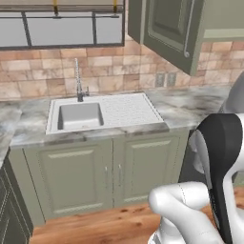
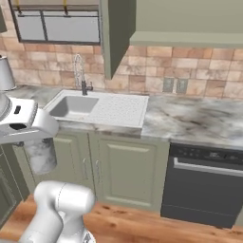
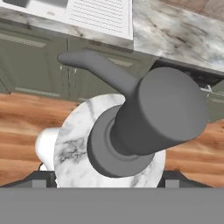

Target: Pick up the dish brush and soap dispenser from the sink, and place them back in the cabinet, and close the cabinet doors.

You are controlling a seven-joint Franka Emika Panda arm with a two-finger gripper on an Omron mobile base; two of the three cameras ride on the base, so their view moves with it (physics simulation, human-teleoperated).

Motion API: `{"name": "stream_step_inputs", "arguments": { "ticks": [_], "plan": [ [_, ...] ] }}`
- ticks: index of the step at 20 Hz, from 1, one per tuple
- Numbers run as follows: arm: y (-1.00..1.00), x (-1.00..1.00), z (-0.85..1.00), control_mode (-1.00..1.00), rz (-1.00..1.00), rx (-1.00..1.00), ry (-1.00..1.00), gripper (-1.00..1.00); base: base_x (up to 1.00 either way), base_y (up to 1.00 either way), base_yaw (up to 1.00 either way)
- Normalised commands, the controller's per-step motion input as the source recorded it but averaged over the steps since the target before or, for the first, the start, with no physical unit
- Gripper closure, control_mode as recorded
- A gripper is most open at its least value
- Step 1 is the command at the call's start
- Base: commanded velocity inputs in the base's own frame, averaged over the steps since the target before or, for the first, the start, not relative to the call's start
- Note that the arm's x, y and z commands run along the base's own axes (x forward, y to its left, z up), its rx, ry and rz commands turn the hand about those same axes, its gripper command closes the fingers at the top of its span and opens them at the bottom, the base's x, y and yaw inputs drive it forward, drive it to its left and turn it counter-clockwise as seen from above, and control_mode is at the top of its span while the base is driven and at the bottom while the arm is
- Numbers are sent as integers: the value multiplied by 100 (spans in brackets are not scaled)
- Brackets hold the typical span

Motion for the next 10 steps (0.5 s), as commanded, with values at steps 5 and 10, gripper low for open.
{"name": "stream_step_inputs", "arguments": {
  "ticks": [5,10],
  "plan": [
    [0,0,0,100,0,0,0,100,-30,-59,0],
    [0,0,0,100,0,0,0,100,-24,-66,0]
  ]
}}
